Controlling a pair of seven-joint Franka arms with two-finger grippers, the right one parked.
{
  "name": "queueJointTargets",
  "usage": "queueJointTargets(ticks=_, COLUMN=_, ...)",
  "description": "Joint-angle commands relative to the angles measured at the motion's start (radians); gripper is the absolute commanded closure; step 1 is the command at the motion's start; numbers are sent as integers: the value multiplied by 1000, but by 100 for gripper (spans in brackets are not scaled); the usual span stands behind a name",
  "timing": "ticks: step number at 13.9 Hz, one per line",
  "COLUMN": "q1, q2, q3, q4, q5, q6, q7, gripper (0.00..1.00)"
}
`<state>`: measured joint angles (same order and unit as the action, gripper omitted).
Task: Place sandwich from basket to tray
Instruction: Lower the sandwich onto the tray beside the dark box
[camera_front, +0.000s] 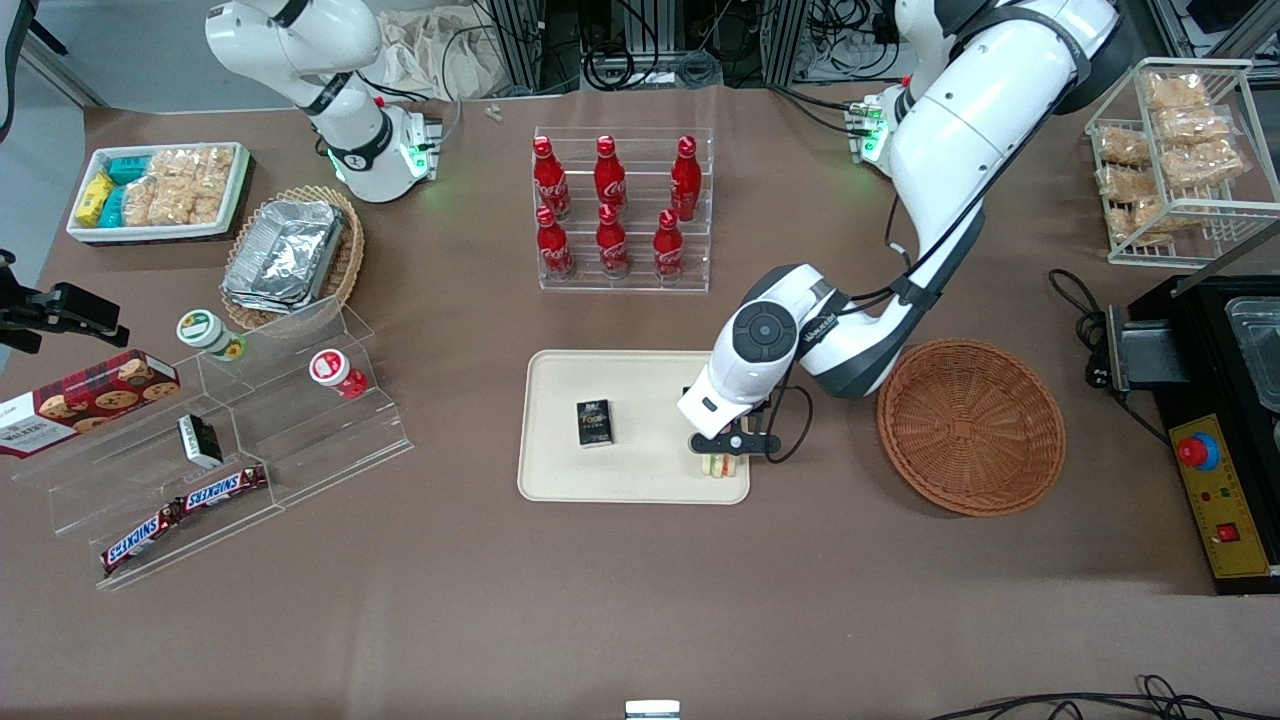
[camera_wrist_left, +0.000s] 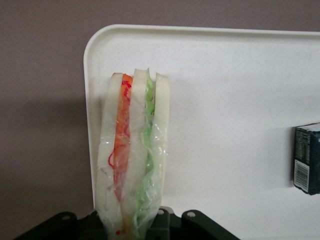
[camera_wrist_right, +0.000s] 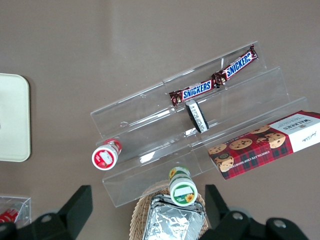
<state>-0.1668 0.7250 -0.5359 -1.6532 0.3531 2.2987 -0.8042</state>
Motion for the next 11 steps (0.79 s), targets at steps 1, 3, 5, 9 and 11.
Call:
queueJointTargets(ticks=1, q1=-17, q2=11, q3=10, q4=29, q5=24, q6=1, q7=-27, gripper=95)
queueJointTargets(ticks=3, q1=-19, q2=14, q3=14, q4=27, q5=23, q6=1, q7=-30, gripper=83)
queueJointTargets(ticks=5, q1=-19, q2=14, q3=14, q4=27, q5=23, q6=2, q7=-32, gripper=77)
queueJointTargets(ticks=9, q1=-19, q2=19, q3=14, q4=24, q5=24, q6=5, q7=-33, gripper=71)
queueJointTargets(ticks=11, q1=-19, q2=19, q3=14, q4=24, q5=23, q6=7, q7=-35, gripper=53)
